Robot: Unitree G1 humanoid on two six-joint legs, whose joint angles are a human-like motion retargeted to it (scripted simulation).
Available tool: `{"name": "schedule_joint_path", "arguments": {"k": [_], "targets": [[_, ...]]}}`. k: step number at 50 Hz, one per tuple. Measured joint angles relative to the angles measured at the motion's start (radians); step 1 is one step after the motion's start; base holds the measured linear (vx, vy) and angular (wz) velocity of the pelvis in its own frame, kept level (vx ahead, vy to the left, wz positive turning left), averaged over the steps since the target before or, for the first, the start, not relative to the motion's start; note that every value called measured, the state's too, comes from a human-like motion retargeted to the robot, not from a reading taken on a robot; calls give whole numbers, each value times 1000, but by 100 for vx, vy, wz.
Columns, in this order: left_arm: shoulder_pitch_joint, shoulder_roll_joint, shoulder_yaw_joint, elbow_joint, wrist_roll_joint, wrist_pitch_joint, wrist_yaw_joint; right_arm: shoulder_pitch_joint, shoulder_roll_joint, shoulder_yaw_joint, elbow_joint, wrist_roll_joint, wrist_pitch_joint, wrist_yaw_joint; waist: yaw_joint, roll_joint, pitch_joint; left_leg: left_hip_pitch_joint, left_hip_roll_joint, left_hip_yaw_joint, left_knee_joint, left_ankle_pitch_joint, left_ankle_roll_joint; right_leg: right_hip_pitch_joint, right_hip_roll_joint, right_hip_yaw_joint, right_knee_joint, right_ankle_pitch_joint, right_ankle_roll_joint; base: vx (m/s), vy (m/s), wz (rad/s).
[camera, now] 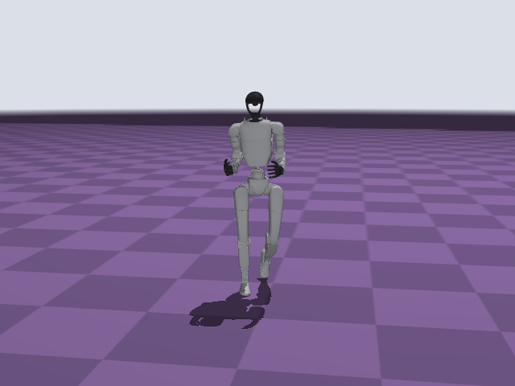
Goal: Walk run
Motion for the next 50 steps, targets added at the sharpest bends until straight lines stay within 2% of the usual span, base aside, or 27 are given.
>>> {"name": "schedule_joint_path", "arguments": {"k": [2,4,8,10,12,13,14,15,17,18,20,22,25,30,33,35,36,37,38,39,40,41,42,43,45,48,50], "targets": [[87,-58,-13,72,-50,-4,-68,-39,4,4,35,-8,4,-30,-1,-23,-14,-99,14,63,37,-149,105,75,5,-3,-64,-2,-7,104,-40,11],[174,-83,-29,93,-123,-9,-123,-72,7,-6,52,-27,-6,-78,31,-47,-11,-202,24,117,12,-269,170,144,17,3,-141,44,-7,110,-43,-39],[296,-66,20,65,-154,-10,-154,-67,-5,-4,11,-30,-45,-101,181,-123,-13,-344,34,287,-270,-415,246,269,12,8,-257,243,63,111,-45,-119],[324,-42,54,28,-121,-10,-133,-60,-17,-7,-15,1,-49,-81,253,-129,-9,-361,16,323,-485,-485,299,329,34,3,-287,340,98,144,-37,-104],[324,-23,70,-20,-82,-2,-83,-60,-39,-20,-30,47,-33,-43,305,-133,2,-362,-33,270,-657,-545,304,385,52,-1,-289,425,125,87,-24,-59],[317,-17,74,-43,-72,4,-55,-60,-52,-20,-34,65,-24,-27,318,-136,7,-359,-36,268,-705,-550,283,405,58,-5,-272,466,141,90,-27,-48],[306,-14,77,-66,-68,11,-29,-58,-68,-14,-38,80,-17,-13,332,-142,11,-359,-37,274,-721,-513,319,421,63,3,-241,518,166,135,-34,-56],[294,-12,80,-88,-68,18,-4,-56,-84,-5,-41,93,-11,0,345,-149,15,-360,-38,284,-721,-455,385,435,67,17,-204,575,197,169,-36,-25],[254,-4,73,-124,-79,35,40,-30,-115,12,-54,107,-5,39,291,-165,11,-319,-80,255,-598,-701,445,409,76,4,-18,697,319,157,-30,76],[230,-3,63,-129,-88,35,58,-5,-125,17,-57,98,-5,65,241,-178,22,-299,-96,214,-531,-740,434,365,80,12,179,713,382,150,-39,142],[109,4,93,-108,-145,35,52,0,-120,16,-40,78,2,113,155,-204,52,-277,-177,122,-409,-833,413,250,63,-27,536,718,420,149,-59,104],[-9,13,85,-101,-204,37,6,21,-85,12,-10,61,6,118,162,-127,32,-189,-45,163,-473,-848,390,168,147,-10,499,700,405,104,-29,-5],[-147,16,47,-131,-197,29,9,88,-62,13,22,42,-11,94,174,-59,22,-68,16,150,-579,-820,346,28,171,16,483,503,301,121,-33,-11],[-254,20,-13,-236,-12,54,138,164,-50,-5,44,47,-7,97,26,41,14,109,38,105,-753,-572,257,-131,-56,-182,185,279,222,131,-31,101],[-264,42,-52,-270,14,54,167,169,-45,-10,28,34,-3,97,-54,57,13,198,27,69,-778,-427,210,-174,-73,-182,-97,164,177,93,-28,77],[-257,66,-68,-269,14,54,164,144,-39,1,16,20,0,84,-67,65,12,248,33,71,-778,-327,167,-187,-43,-79,-236,117,195,134,-60,1],[-243,77,-78,-257,7,54,148,133,-36,6,4,14,1,77,-78,66,15,268,33,49,-745,-270,131,-189,-43,-63,-232,212,163,144,-64,-3],[-224,88,-84,-245,-1,54,127,121,-33,14,-7,8,3,69,-85,67,15,278,30,28,-699,-206,88,-190,-37,-60,-209,260,116,134,-57,-9],[-195,101,-83,-230,-10,50,95,107,-29,28,-18,4,6,61,-81,72,9,268,25,6,-627,-128,33,-191,-21,-79,-148,212,42,151,-74,-51],[-152,111,-73,-212,-5,40,52,91,-22,47,-23,2,7,50,-70,71,9,247,14,6,-526,-51,-3,-179,16,-10,-92,163,18,175,-95,-87],[-103,118,-59,-192,7,27,3,73,-14,67,-23,3,8,39,-56,67,13,221,1,17,-410,26,-29,-160,62,104,-40,114,19,151,-79,-44],[-64,120,-45,-158,38,24,-38,23,-6,59,-7,22,16,38,-69,98,46,154,62,-5,-204,29,-49,-133,59,-10,11,82,15,112,-52,-6],[-25,114,-28,-123,66,24,-75,-23,-3,55,10,36,24,39,-75,110,63,95,82,-25,-59,31,-62,-101,54,-75,36,56,11,66,-22,4],[15,94,-2,-85,88,32,-102,-62,-10,59,24,39,30,44,-71,82,47,51,20,-41,-35,31,-61,-60,43,-44,10,46,9,89,-30,-38],[95,60,-1,-36,64,32,-148,-113,-27,79,38,27,23,25,-48,33,26,-35,-53,-30,-24,-64,-2,9,22,-3,-32,41,8,132,-40,-49],[217,31,-4,-11,-111,17,-215,-144,-34,56,38,7,3,-9,33,-18,19,-213,26,122,-23,-316,167,121,27,22,-135,143,30,129,-41,-62],[276,28,15,-2,-198,23,-237,-141,-40,49,21,13,-8,-5,110,-65,17,-298,32,187,-146,-416,222,187,19,19,-194,256,62,134,-46,-101]]}}
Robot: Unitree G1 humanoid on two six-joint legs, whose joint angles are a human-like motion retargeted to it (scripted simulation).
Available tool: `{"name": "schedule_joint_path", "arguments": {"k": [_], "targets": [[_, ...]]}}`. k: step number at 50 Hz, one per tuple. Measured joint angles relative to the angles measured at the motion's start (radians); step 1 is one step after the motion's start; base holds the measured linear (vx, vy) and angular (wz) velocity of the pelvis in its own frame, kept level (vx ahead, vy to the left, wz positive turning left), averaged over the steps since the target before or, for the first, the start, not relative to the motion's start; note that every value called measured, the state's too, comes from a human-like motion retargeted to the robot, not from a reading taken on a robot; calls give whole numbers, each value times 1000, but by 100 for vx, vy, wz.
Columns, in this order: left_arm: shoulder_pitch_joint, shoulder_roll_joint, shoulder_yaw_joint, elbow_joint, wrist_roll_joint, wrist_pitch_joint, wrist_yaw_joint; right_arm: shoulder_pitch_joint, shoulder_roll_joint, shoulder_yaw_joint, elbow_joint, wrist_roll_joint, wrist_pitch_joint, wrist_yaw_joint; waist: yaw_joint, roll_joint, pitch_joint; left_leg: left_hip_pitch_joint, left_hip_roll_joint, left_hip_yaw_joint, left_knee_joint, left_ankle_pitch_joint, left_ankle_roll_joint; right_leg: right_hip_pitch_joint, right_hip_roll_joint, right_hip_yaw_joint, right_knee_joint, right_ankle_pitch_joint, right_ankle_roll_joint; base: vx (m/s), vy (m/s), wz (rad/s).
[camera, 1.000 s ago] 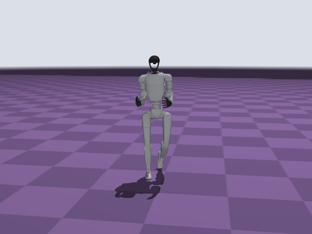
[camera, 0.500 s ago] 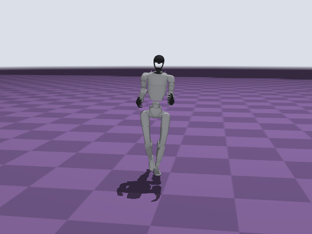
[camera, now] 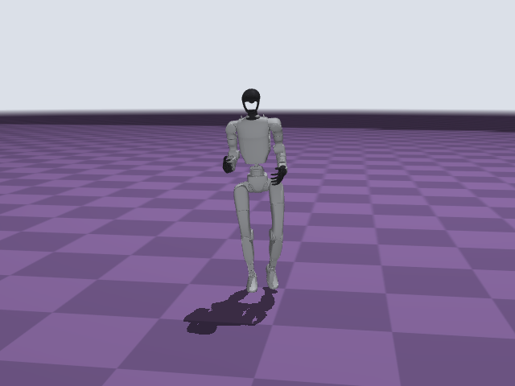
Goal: Walk run
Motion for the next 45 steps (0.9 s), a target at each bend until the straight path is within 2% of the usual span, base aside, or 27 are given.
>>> {"name": "schedule_joint_path", "arguments": {"k": [3,4,5,6,7,8,10,12,13,14,15,17,18,22,25,28,29,31,32,33,34,35,37,38,40,42,45], "targets": [[50,21,35,-16,-35,1,6,19,-6,-9,-27,42,-3,29,105,-34,1,-48,-10,80,-331,-83,92,98,26,33,-59,158,51,105,-34,-91],[57,27,46,-29,-22,-1,17,27,-10,-12,-35,58,-1,40,139,-41,4,-45,-31,74,-440,-117,102,134,33,28,-71,204,64,123,-28,-97],[62,31,56,-45,-3,-2,30,36,-16,-14,-42,74,1,51,173,-49,9,-38,-59,53,-544,-153,103,171,39,19,-80,248,75,124,-27,-93],[59,32,63,-65,24,-2,51,43,-24,-10,-49,87,3,60,195,-63,14,-39,-67,37,-598,-170,63,201,33,7,-72,288,88,125,-28,-82],[54,33,70,-86,49,-2,75,49,-31,-6,-57,99,6,69,214,-75,20,-39,-70,34,-633,-159,50,228,34,5,-56,330,104,127,-30,-63],[45,33,76,-107,75,-1,102,53,-37,0,-64,108,8,75,225,-83,25,-39,-63,55,-632,-93,92,248,46,24,-25,376,124,140,-32,-31],[20,31,77,-146,124,2,173,61,-44,17,-82,114,15,87,200,-102,20,-24,-87,103,-575,-167,232,244,49,3,116,462,221,162,-32,58],[-18,33,50,-138,150,-6,256,96,-31,26,-75,102,22,120,95,-144,23,10,-159,4,-394,-292,210,159,49,-10,481,462,331,147,-35,184],[-78,32,60,-112,142,-16,288,96,-16,29,-57,98,28,147,40,-153,39,-2,-226,-117,-316,-333,188,107,42,-36,640,462,351,115,-46,131],[-146,36,65,-83,126,-29,296,99,8,33,-38,97,34,155,24,-133,42,16,-191,-115,-291,-362,176,65,68,-35,691,462,357,96,-43,51],[-217,43,69,-54,106,-42,291,104,35,37,-19,96,41,153,27,-98,37,50,-105,-53,-292,-385,170,26,112,-22,688,462,356,96,-34,-11],[-325,44,8,-29,77,-47,272,148,59,50,5,88,23,118,51,-38,29,127,-19,-52,-336,-400,146,-57,144,-26,667,374,291,113,-35,-32],[-369,40,-15,-34,61,-46,263,175,61,49,11,82,15,112,55,-23,28,167,-11,-61,-366,-394,135,-98,131,-27,664,298,262,131,-39,-16],[-481,37,-68,-115,25,-39,260,267,33,9,6,49,17,143,-14,55,16,331,-2,-94,-534,-247,72,-229,0,-103,481,77,201,118,-23,55],[-504,76,-104,-196,47,-27,274,296,1,-25,-9,29,26,172,-102,91,8,429,-10,-123,-600,-95,-1,-293,-73,-146,212,14,151,114,-26,89],[-502,150,-102,-259,94,-1,274,276,-13,-31,-22,10,41,194,-153,104,10,512,-5,-143,-620,54,-78,-326,-43,-38,-22,-49,96,111,-42,18],[-500,176,-100,-269,108,7,271,265,-15,-26,-29,7,43,192,-155,105,13,534,-3,-148,-605,101,-111,-333,-37,-15,-58,-22,71,135,-59,-45],[-488,221,-103,-270,127,21,258,246,-15,-16,-47,3,44,176,-166,94,15,562,-19,-193,-522,206,-198,-339,-42,-32,-56,61,-5,131,-53,-3],[-474,238,-104,-260,132,24,245,239,-12,-8,-56,1,45,165,-167,83,9,558,-38,-204,-450,272,-243,-341,-40,-35,-10,60,-48,122,-45,-16],[-451,251,-98,-244,136,21,224,232,-6,4,-62,-2,47,154,-143,68,-8,532,-65,-164,-356,348,-275,-346,-26,11,78,-13,-89,136,-53,-28],[-423,248,-93,-220,149,12,196,211,5,-2,-57,3,52,150,-136,64,-9,488,-59,-140,-227,403,-285,-347,-12,74,151,-79,-87,142,-58,4],[-394,238,-87,-193,167,0,165,184,16,-17,-45,11,58,150,-138,66,-1,435,-36,-125,-81,447,-285,-346,2,144,216,-142,-64,114,-44,56],[-339,166,-33,-104,249,-22,146,95,24,-86,12,24,89,196,-129,66,3,313,-40,-187,125,432,-279,-285,-56,0,232,-175,-63,84,-39,-5],[-298,126,-2,-62,295,-29,162,75,19,-82,32,10,91,193,-105,45,-12,270,-47,-171,141,388,-259,-243,-33,28,189,-173,-83,105,-50,-89],[-212,59,12,1,371,-46,227,45,-3,-83,59,-25,76,144,-79,40,-10,178,41,-61,177,263,-120,-168,-1,39,119,-153,-97,139,-44,-72],[-137,23,7,36,393,-58,268,18,-25,-102,63,-69,54,95,-43,25,7,77,94,30,154,144,-17,-103,5,46,57,-98,-82,92,-22,-50],[-39,9,15,62,369,-80,265,14,-45,-108,31,-114,27,66,46,-20,16,-18,50,93,-59,24,50,-18,-5,33,-25,15,-35,84,-25,-97]]}}
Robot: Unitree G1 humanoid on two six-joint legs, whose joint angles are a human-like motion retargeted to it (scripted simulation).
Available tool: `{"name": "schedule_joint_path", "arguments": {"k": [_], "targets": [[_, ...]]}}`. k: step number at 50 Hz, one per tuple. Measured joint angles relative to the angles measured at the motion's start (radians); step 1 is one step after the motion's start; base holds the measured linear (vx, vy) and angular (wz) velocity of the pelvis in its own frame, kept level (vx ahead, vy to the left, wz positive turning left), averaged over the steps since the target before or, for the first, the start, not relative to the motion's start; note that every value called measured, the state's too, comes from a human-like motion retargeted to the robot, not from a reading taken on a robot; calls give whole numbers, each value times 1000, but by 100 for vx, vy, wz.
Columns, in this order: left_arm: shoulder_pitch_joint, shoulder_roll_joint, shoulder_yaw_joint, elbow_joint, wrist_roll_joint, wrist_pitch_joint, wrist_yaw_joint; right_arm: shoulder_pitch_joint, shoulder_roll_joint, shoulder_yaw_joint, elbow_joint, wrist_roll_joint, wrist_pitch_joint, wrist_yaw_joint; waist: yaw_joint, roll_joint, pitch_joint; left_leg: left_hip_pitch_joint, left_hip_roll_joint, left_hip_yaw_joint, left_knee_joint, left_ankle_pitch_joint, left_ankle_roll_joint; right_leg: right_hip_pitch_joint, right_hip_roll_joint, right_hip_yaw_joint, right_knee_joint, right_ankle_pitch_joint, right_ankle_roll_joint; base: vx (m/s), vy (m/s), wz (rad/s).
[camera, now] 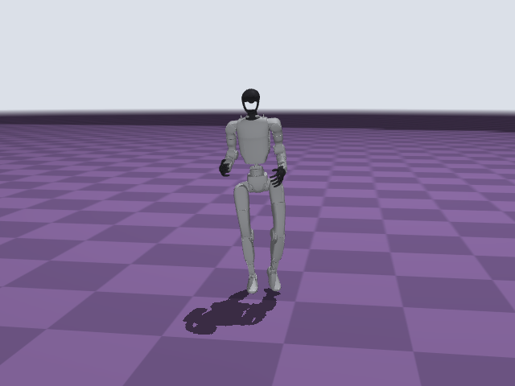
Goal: Walk run
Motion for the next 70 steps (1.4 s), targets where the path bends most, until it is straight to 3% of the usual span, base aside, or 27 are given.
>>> {"name": "schedule_joint_path", "arguments": {"k": [5,7,8,10,12,13,14,15,17,20,25,29,31,33,35,37,40,42,45,50,52,58,60,62,65,67,70], "targets": [[75,49,19,-13,-61,-9,-51,25,-11,1,-64,68,5,29,146,-5,27,-1,-160,-144,-509,-106,33,160,62,30,-51,136,65,114,-22,-89],[69,58,27,-40,-65,1,-32,28,-22,12,-74,105,20,52,153,1,27,25,-133,-31,-598,-146,-9,221,83,-6,-34,176,93,98,-13,-17],[61,58,30,-54,-66,7,-19,30,-27,18,-76,118,26,59,156,-3,22,32,-134,27,-603,-117,56,242,90,-3,-11,209,117,112,-22,-13],[32,58,38,-75,-70,18,3,40,-28,32,-82,131,31,71,173,-18,-5,37,-136,43,-579,-131,188,261,105,-2,58,325,202,131,-31,-7],[-14,46,29,-68,-76,23,27,66,-9,27,-71,128,31,98,135,-31,-35,47,-174,-64,-440,-221,180,221,117,-50,250,443,346,144,-17,72],[-62,26,47,-50,-85,19,39,62,9,25,-52,123,37,124,116,-57,-25,9,-242,-214,-361,-255,155,159,88,-68,450,446,383,117,-35,56],[-120,13,56,-37,-107,18,37,58,32,23,-33,116,43,132,106,-65,-18,12,-210,-184,-306,-286,138,103,91,-79,592,447,395,83,-52,53],[-182,5,60,-25,-135,18,29,55,57,22,-15,110,51,131,100,-63,-12,35,-128,-64,-261,-316,124,50,110,-87,704,447,396,72,-34,68],[-282,-25,-9,-35,-202,29,40,79,81,31,-2,105,38,95,129,14,-26,121,-67,-109,-331,-327,125,-25,205,-39,663,412,382,95,5,55],[-393,-85,-98,-69,-371,45,46,140,76,18,1,113,23,87,143,60,-27,218,-105,-193,-413,-289,113,-123,98,-52,666,223,280,93,9,73],[-443,-57,-219,-179,-511,83,-47,231,59,-7,-10,127,37,136,14,119,-39,344,-117,-290,-523,-147,54,-222,-130,-145,329,51,220,85,-10,174],[-444,37,-256,-234,-427,110,-125,272,58,-9,-28,135,36,129,-48,114,-25,438,-138,-389,-536,-110,29,-249,-102,152,3,-44,126,83,-35,150],[-431,83,-247,-245,-358,120,-137,274,60,12,-31,144,38,120,-27,112,-22,479,-117,-390,-525,-115,13,-236,-75,351,-90,-61,132,73,-43,29],[-399,110,-240,-236,-299,124,-134,264,59,27,-26,152,45,113,-44,87,-13,520,-127,-426,-464,-110,-7,-233,-95,353,-76,-14,216,101,-62,96],[-347,121,-217,-215,-263,125,-130,230,58,42,-12,149,58,117,-59,57,-21,532,-138,-439,-376,-44,-47,-241,-138,195,-5,-27,224,89,-59,75],[-279,99,-164,-175,-249,114,-161,184,64,59,6,115,62,115,-28,32,-42,492,-166,-377,-236,134,-100,-230,-116,173,77,-48,166,70,-48,6],[-205,-3,-91,-59,-220,110,-249,118,59,34,27,44,65,79,-82,69,-37,317,-109,-369,109,323,-235,-165,-104,178,101,-107,171,72,-35,167],[-170,-63,-81,-14,-206,124,-229,89,33,39,23,8,61,53,-76,51,-45,254,-31,-204,160,339,-148,-110,-138,97,67,-110,153,61,-23,120],[-121,-96,-76,10,-231,121,-219,52,7,12,19,-41,56,19,-48,30,-41,161,-10,-80,167,165,-32,-47,-156,12,20,-81,146,52,-20,79],[-84,-29,-77,-2,-207,109,-256,21,-53,14,-7,-25,21,0,135,2,-28,23,-61,19,-49,-59,-40,42,-134,-83,-52,-62,161,43,-23,-10],[-84,-3,-74,-14,-172,108,-251,5,-77,10,-4,21,27,27,166,17,-24,0,-53,73,-205,-90,-2,81,-96,-118,-68,-82,153,50,-22,73],[-104,-20,-47,-29,-125,121,-198,-24,-116,-1,24,45,30,74,97,82,-43,57,-123,305,-628,-186,25,198,39,-272,-89,-155,134,63,-19,155],[-109,-47,-25,-36,-124,127,-192,-18,-108,5,32,16,26,67,92,76,-50,94,-137,394,-671,-145,81,226,51,-304,-67,-138,158,72,-21,84],[-107,-64,-4,-45,-124,125,-178,-4,-84,18,39,-6,19,60,127,40,-61,117,-147,354,-660,-104,188,238,34,-269,-17,-61,224,81,-32,-30],[-99,-61,20,-40,-125,116,-147,23,-23,42,56,-11,14,74,211,-12,-75,135,-140,215,-632,-200,188,252,14,-271,98,180,368,89,-47,-79],[-117,-55,30,-26,-140,116,-142,28,21,55,70,3,17,102,205,21,-84,111,-60,195,-577,-210,188,145,94,-208,267,339,396,62,-17,53],[-159,-63,20,-21,-185,129,-161,34,48,75,85,28,16,114,154,99,-83,140,-33,88,-530,-260,183,10,235,-41,516,384,396,62,2,178]]}}
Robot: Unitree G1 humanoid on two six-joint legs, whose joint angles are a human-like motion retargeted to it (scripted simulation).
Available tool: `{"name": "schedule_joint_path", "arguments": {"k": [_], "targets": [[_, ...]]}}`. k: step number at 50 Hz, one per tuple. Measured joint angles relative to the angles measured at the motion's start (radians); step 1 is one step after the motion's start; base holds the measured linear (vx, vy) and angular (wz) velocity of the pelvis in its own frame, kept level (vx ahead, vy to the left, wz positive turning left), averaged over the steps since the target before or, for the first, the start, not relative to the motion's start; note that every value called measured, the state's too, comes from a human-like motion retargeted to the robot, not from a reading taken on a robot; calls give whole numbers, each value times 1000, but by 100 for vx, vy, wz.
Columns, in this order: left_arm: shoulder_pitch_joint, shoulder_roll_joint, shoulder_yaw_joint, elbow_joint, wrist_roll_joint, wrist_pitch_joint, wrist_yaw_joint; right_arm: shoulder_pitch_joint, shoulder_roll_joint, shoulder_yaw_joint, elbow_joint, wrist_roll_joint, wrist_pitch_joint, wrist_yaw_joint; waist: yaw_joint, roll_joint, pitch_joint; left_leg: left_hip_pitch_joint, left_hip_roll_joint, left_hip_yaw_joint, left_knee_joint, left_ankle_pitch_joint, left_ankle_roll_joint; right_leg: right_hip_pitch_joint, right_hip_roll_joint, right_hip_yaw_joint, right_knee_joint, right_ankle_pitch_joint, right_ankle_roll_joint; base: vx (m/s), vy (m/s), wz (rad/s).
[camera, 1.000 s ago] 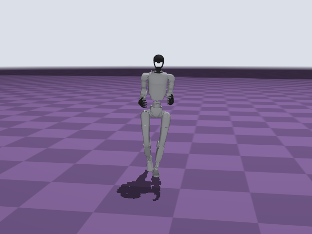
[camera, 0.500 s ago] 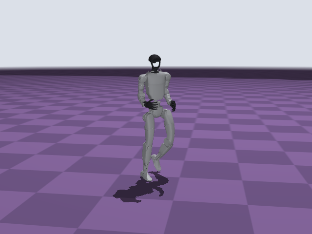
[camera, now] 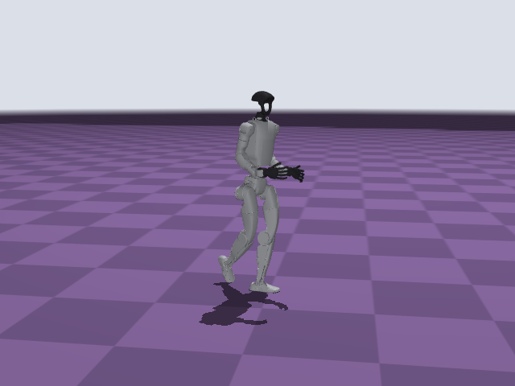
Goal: Walk run
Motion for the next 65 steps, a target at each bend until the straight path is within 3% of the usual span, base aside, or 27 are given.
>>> {"name": "schedule_joint_path", "arguments": {"k": [2,7,9,13,17,20,21,25,28,30,32,35,38,45,47,50,53,55,57,58,60,62,63,65], "targets": [[-22,-21,-24,-6,-35,3,1,22,-6,-5,0,16,-5,3,-5,48,2,62,-10,-29,-24,-15,5,-42,-38,30,83,-132,-14,78,38,182],[-54,-17,-96,-49,-65,-2,9,96,-12,-39,-18,63,3,9,-67,104,2,157,-65,-192,-71,-6,5,-149,-262,-58,39,-315,-224,57,14,243],[-62,12,-114,-67,-48,-6,7,117,-10,-50,-26,82,5,6,-96,106,3,179,-94,-284,-70,-7,5,-178,-296,-40,-87,-329,-249,50,-9,258],[-84,73,-126,-63,0,-8,5,131,-3,-58,-32,106,9,-11,-151,66,22,235,-181,-464,-53,-13,5,-211,-293,192,-377,-336,-197,58,-18,246],[-76,90,-120,-43,10,-2,-8,117,-11,-62,-42,88,6,-32,-149,31,62,314,-245,-578,-29,-10,4,-251,-292,396,-572,-395,-183,62,-13,157],[-45,73,-106,-30,-8,0,-3,103,-30,-61,-52,71,4,-35,-158,28,88,375,-267,-648,-4,11,-14,-257,-295,416,-662,-459,-10,65,-12,135],[-32,64,-99,-25,-13,2,2,95,-37,-59,-50,70,7,-31,-161,28,90,392,-269,-663,3,32,-29,-257,-296,378,-661,-455,-17,67,-12,127],[13,33,-89,1,-35,5,4,68,-50,-70,-36,55,15,-21,-225,30,74,420,-271,-707,109,187,-147,-232,-308,313,-580,-341,-53,77,-13,199],[27,24,-81,35,-17,3,-48,86,-32,-82,-33,41,3,-37,-252,69,48,303,-217,-638,368,438,-373,-192,-306,296,-505,-471,-115,92,-28,256],[26,9,-87,44,15,9,-69,90,-32,-77,-28,64,5,-51,-246,53,35,198,-150,-486,542,546,-518,-156,-354,226,-490,-517,-136,67,-11,229],[28,1,-84,33,27,9,-70,66,-46,-62,-10,82,12,-60,-218,8,25,134,-97,-272,624,610,-507,-122,-414,135,-494,-535,-160,73,-10,138],[53,5,-80,23,35,-1,-53,21,-65,-60,11,60,11,-72,-171,-6,31,19,-73,-215,726,453,-384,-51,-375,102,-530,-545,-209,65,-17,110],[75,9,-70,12,40,1,-28,-7,-92,-56,-8,47,-8,-77,-83,-39,32,-117,-65,-134,722,333,-324,13,-388,7,-572,-565,-214,67,-10,74],[104,5,-22,-11,44,-8,32,-43,-114,-92,-45,130,-12,-39,18,-69,34,-317,67,111,460,65,-109,138,-296,-158,-625,-665,-207,66,-18,130],[101,-15,-4,-8,39,-12,72,-57,-117,-103,-46,126,-21,-48,33,-73,41,-356,54,128,380,5,-73,166,-262,-210,-634,-678,-203,86,-16,106],[102,-46,20,-9,14,-26,128,-72,-105,-110,-47,102,-35,-64,69,-105,52,-417,32,126,320,-42,-64,194,-238,-219,-629,-658,-192,81,-19,49],[101,-59,36,-8,-1,-37,178,-65,-75,-104,-39,103,-41,-60,99,-169,63,-413,24,181,326,-27,-19,212,-260,-212,-595,-541,-133,110,-17,19],[88,-57,45,-1,3,-36,211,-54,-45,-99,-23,116,-40,-49,93,-204,52,-383,20,208,362,-132,-23,212,-276,-246,-559,-392,-66,101,-16,48],[71,-52,47,-2,7,-35,243,-27,-19,-88,-12,127,-42,-37,87,-208,50,-365,-12,110,366,-199,-56,208,-278,-222,-477,-162,-14,146,-12,48],[56,-47,47,-5,6,-36,259,-8,-9,-77,-13,129,-44,-35,71,-198,53,-355,-20,59,375,-223,-53,189,-265,-168,-409,-47,-5,130,-14,128],[7,-31,38,-12,5,-39,289,31,-1,-59,-28,129,-48,-42,-27,-147,83,-276,-65,-58,391,-278,-59,78,-214,-117,-92,63,-28,118,-17,244],[-74,1,37,-23,8,-56,304,48,0,-60,-46,126,-55,-45,-76,-76,107,-227,-48,-158,424,-328,-83,-36,-122,-36,104,36,-39,136,-25,170],[-121,20,38,-29,8,-67,311,56,1,-60,-56,126,-64,-51,-72,-38,113,-212,-8,-178,441,-353,-102,-86,-98,-13,154,-44,-62,138,-28,81],[-224,59,22,-35,-8,-88,327,86,7,-80,-88,133,-85,-77,-92,11,138,-153,20,-213,459,-398,-125,-230,-110,-27,291,-229,-191,141,-30,117]]}}
